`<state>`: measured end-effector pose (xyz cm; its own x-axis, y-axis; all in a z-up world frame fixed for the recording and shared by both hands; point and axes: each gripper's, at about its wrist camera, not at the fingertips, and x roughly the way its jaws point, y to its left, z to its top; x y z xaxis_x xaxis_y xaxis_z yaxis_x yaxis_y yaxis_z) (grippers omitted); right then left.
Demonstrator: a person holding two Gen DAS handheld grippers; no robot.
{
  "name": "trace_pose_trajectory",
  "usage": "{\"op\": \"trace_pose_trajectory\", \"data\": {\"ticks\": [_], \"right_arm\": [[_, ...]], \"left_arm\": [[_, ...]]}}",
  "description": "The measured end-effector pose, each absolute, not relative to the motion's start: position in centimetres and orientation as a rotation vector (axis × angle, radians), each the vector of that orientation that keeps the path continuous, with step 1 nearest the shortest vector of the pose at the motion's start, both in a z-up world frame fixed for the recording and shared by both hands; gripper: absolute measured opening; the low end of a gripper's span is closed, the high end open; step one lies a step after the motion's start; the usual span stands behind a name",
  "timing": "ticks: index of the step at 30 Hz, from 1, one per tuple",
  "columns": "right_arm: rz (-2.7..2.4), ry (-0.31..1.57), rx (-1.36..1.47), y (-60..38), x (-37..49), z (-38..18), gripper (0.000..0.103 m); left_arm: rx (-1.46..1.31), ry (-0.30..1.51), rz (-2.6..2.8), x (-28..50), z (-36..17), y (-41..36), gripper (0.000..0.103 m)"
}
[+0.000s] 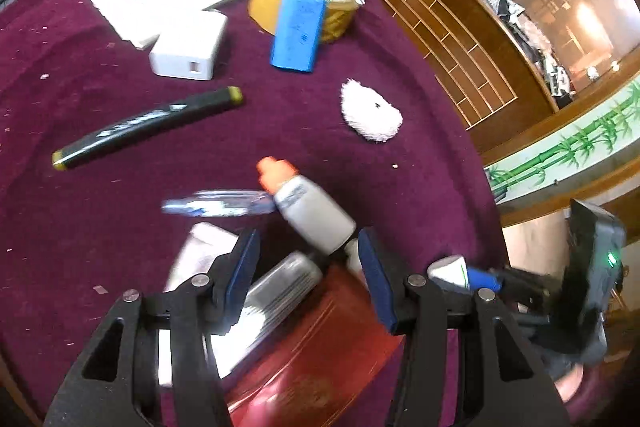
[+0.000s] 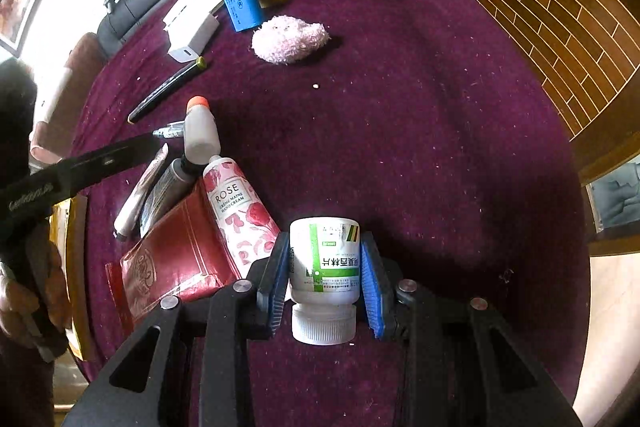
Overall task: Organize objects
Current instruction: 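Grasp the orange-capped white glue bottle with the left tool while the right tool holds the pill bottle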
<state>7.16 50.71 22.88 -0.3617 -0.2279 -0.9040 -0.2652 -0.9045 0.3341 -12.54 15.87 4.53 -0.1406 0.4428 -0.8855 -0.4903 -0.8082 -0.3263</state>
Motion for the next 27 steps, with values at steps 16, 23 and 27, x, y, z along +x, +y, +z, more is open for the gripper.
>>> {"op": "trace_pose_trajectory", "data": {"ticks": [16,23,27], "right_arm": [[2.487,0.682,-1.725,50.4,7.4,22.9,0.03],[2.497,0.579,-1.701,49.5,7.6,23.1,0.03],[2.492,0.64,-1.702,50.0,8.1,23.1,0.03]], "left_arm": [[-1.582,0.191,2.031,-14.0,2.7,20.4,0.042],[-1.511,0.243,2.108,-12.8,2.8,20.5,0.038],[-1.481,0.154,2.125,-12.3,4.0,18.2,0.037]]}}
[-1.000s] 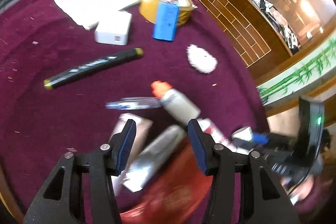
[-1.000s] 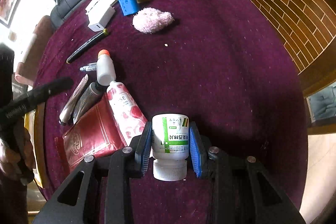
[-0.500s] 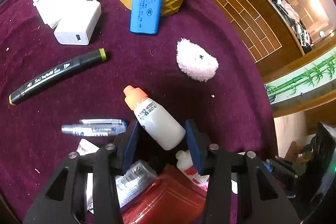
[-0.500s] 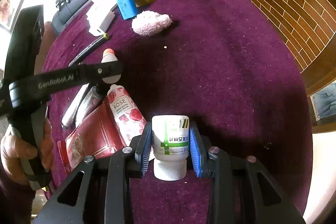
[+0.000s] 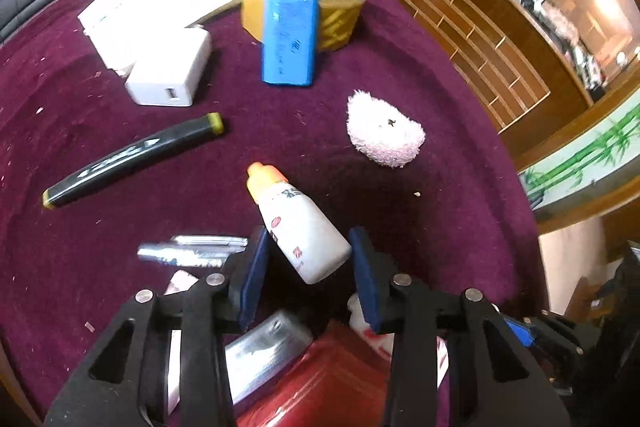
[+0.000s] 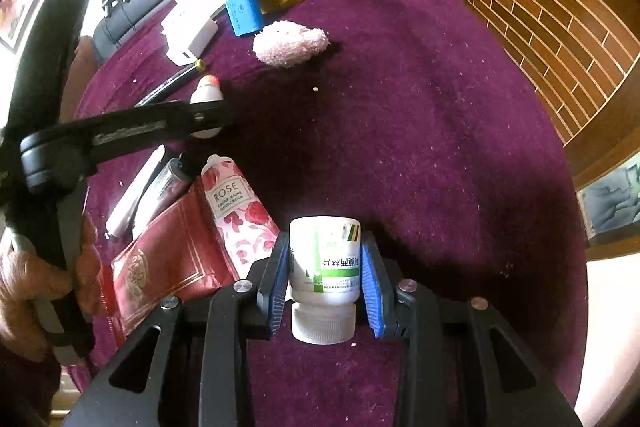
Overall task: Organize objects
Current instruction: 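Grasp the orange-capped white glue bottle with the left tool while the right tool holds the pill bottle, then carry both bottles into the tray and open both tools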
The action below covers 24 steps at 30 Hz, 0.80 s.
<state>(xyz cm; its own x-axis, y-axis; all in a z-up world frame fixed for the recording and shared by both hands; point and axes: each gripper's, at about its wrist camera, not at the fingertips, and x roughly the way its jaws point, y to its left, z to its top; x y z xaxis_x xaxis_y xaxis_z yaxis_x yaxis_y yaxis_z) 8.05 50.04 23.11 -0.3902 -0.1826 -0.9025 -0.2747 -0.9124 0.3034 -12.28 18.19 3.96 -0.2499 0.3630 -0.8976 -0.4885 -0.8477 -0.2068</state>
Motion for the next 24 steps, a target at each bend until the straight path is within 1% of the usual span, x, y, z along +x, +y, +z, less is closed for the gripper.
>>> {"op": "trace_pose_trajectory", "data": {"ticks": [1,6,9,12,15,17,20,24], "right_arm": [[2.488,0.654,-1.703,50.2,8.2,23.1,0.03],[2.475,0.736,-1.703,50.3,8.8,23.4,0.03],[2.492,0.728,-1.704,49.5,9.0,24.0,0.03],[2.5,0.765,-1.713,48.8,9.4,24.5,0.03],[2.508,0.782,-1.718,47.8,10.1,25.1,0.03],[2.512,0.782,-1.724,47.1,10.6,25.4,0.03],[2.525,0.757,-1.731,45.8,11.3,25.9,0.03],[2.537,0.779,-1.736,44.3,12.2,26.4,0.03]], "left_arm": [[-1.47,0.138,2.13,-12.1,4.4,17.6,0.032],[-1.41,0.089,2.159,-10.3,6.7,14.2,0.027],[-1.412,0.048,2.15,-9.8,7.1,13.1,0.026],[-1.416,-0.006,2.131,-9.1,7.2,11.8,0.026],[-1.397,-0.017,2.136,-7.5,7.9,10.0,0.025],[-1.391,-0.033,2.139,-6.5,8.3,8.5,0.025],[-1.37,-0.108,2.127,-5.0,9.0,6.0,0.025],[-1.329,-0.167,2.161,-2.7,10.3,2.4,0.025]]}}
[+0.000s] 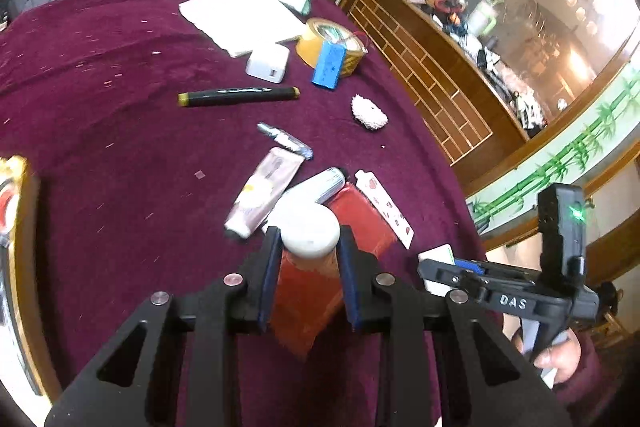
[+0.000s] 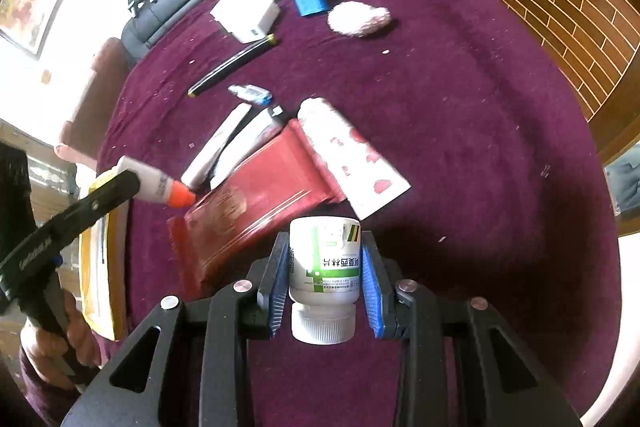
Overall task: Organize objects
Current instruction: 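Carry both bottles into the tray and open both tools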
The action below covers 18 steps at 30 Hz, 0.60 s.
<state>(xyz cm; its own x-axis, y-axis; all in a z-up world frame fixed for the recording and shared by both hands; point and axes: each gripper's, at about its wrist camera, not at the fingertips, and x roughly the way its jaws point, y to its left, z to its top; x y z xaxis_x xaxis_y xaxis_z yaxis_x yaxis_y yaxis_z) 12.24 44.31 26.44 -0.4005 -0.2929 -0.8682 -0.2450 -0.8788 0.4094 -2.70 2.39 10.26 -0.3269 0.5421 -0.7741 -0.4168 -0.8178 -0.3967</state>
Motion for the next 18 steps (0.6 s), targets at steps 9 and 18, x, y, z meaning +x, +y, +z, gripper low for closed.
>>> {"op": "trace_pose_trajectory", "data": {"ticks": [9,18], "right_arm": [[-2.419,-0.658,1.651,38.9,12.4,28.1,0.03],[-2.216,-0.543,1.602,28.0,10.2,29.2,0.03]], "left_arm": [[-1.312,-0.319,2.272,2.3,12.1,-6.9,0.025],[-1.36,-0.438,2.437,7.1,12.9,-19.0,0.025]]}}
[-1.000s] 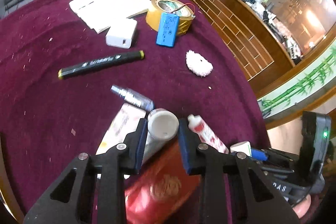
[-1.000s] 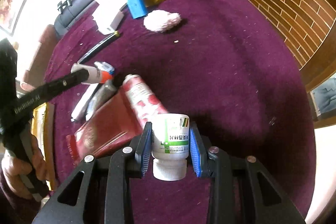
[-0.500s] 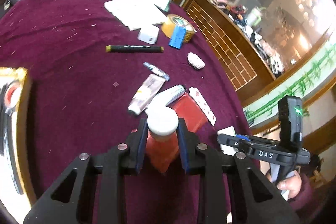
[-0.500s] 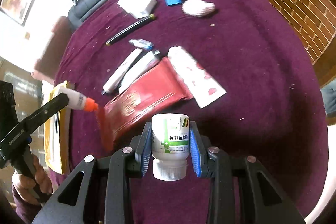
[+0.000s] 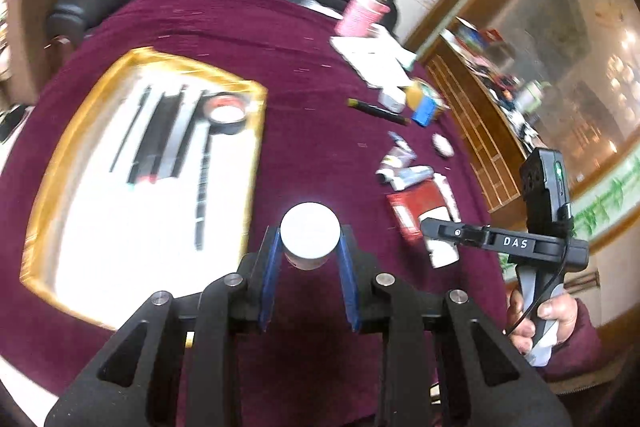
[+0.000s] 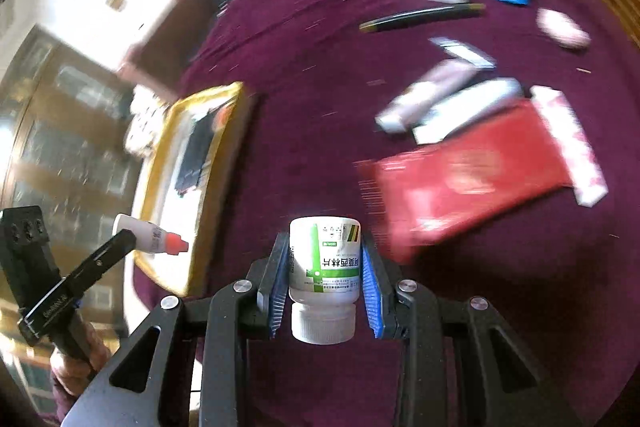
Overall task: Organize objects
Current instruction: 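Carry both bottles into the tray and open both tools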
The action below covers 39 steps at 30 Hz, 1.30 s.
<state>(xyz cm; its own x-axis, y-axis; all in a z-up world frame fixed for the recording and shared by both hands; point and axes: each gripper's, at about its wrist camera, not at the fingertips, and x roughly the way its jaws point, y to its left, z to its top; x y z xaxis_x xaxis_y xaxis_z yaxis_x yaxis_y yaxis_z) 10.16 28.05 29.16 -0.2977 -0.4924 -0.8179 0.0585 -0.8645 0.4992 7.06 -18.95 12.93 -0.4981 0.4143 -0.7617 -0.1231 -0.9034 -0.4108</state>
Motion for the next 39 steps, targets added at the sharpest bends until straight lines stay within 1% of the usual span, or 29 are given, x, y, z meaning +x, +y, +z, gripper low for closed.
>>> {"op": "trace_pose_trajectory", "data": {"ticks": [6,10,15,22,31,39], "right_arm": [[-2.058,-0.441,1.603,18.4,8.7,28.9,0.03],[-1.984,-0.402,1.613,13.1,8.0,28.3,0.03],[-1.964,-0.361,1.643,8.8,7.2,27.3,0.03],[-2.032,-0.349,1.695,7.1,4.8,26.5,0.03],[-2.147,-0.31,1.729,6.6,1.8,26.1,0.03],[-2.228,-0.219,1.733,5.8,0.4,25.6,0.03]], "left_arm": [[-1.419,-0.509,2.48,8.2,11.9,-25.5,0.025],[-1.471,-0.532,2.45,7.9,10.5,-27.9,0.025],[-1.518,-0.533,2.405,6.5,9.0,-29.9,0.025],[-1.56,-0.503,2.33,3.1,7.4,-30.8,0.025],[-1.608,-0.412,2.212,-0.2,5.6,-28.8,0.025],[-1.674,-0.387,2.129,-2.4,3.6,-27.3,0.025]]}}
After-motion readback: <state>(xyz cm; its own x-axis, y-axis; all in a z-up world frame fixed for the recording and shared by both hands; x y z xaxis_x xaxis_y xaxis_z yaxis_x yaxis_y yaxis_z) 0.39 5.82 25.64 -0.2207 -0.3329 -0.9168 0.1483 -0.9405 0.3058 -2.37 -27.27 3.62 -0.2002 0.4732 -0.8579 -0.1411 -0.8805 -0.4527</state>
